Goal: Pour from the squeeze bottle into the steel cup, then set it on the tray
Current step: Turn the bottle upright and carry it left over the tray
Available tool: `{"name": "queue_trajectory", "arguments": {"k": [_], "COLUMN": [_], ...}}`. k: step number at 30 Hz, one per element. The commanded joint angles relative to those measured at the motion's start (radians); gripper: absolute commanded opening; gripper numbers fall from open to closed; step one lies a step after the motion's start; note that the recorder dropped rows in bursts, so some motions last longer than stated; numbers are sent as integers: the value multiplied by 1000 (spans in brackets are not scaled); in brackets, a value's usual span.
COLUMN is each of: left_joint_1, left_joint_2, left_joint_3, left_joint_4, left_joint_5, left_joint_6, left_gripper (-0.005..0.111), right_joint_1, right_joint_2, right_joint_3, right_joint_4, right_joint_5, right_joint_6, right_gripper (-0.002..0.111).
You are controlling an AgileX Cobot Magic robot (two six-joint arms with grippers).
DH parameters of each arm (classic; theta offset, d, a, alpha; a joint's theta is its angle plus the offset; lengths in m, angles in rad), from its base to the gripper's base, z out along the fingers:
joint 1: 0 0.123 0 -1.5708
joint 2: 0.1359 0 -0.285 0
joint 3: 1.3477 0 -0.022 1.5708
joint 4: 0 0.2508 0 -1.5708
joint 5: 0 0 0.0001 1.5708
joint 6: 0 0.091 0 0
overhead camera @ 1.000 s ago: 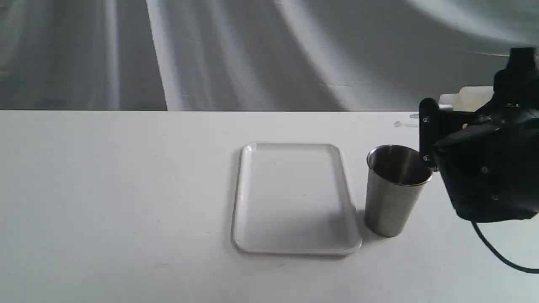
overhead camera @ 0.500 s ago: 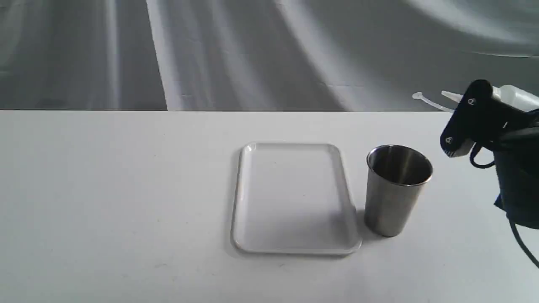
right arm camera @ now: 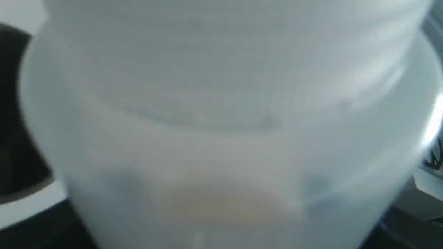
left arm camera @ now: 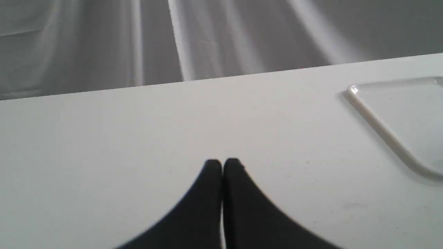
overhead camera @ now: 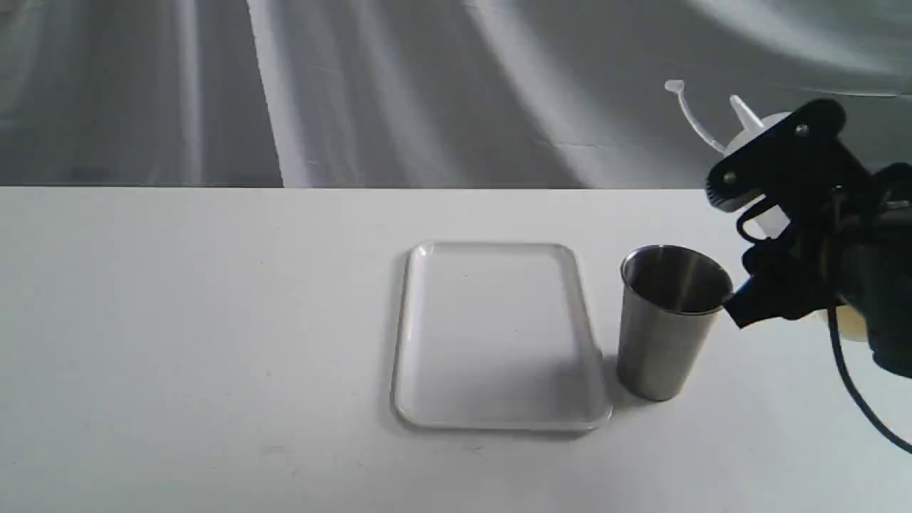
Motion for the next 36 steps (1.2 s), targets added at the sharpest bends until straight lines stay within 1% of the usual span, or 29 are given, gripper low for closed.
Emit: {"name": "queue_trajectory", "arguments": {"k": [1, 4, 6, 10, 11, 15, 19, 21, 24, 26, 27, 29, 31, 36], "left_joint_1": [-6, -6, -6, -6, -6, -6, -6, -6, -6, -6, -6, -6, -6, -6], "left_joint_2": [-3, -3, -3, -3, -3, -3, -3, -3, -3, -3, -3, -3, -3, -3], "left_joint_3": [4, 4, 4, 4, 4, 4, 4, 4, 4, 4, 4, 4, 4, 4], "left_joint_4": [-1, -1, -1, -1, -1, -1, -1, -1, -1, -1, -1, -1, -1, -1], "left_joint_5": [-7, -7, -7, -7, -7, -7, -7, -7, -7, -7, -7, -7, -7, -7], "left_joint_6": [-3, -3, -3, -5, -5, -5, -5, -3, -3, -3, -3, -3, -3, -5], "left_gripper": [0, 0, 0, 0, 0, 0, 0, 0, 0, 0, 0, 0, 0, 0], "right_joint_1": [-3, -3, -3, 0, 0, 1, 1, 1, 1, 1, 1, 4, 14, 50], "right_joint_2": [-78, -133, -167, -203, -203, -173, -112, -72, -9, 43, 57, 109, 150, 256], "right_joint_3": [-1, -1, -1, -5, -17, -89, -184, -240, -308, -342, -346, -353, -353, -353], "right_joint_4": [-37, -38, -38, -29, -10, 120, 216, 290, 463, 620, 666, 840, 966, 1133], "right_joint_5": [-1, -21, -64, -213, -257, -326, -392, -448, -555, -653, -682, -776, -820, -893], "right_joint_6": [95, 124, 124, 124, 124, 108, 37, -38, -197, -343, -401, -544, -691, -941], "right_gripper": [16, 16, 16, 16, 16, 16, 16, 16, 16, 16, 16, 16, 16, 16]}}
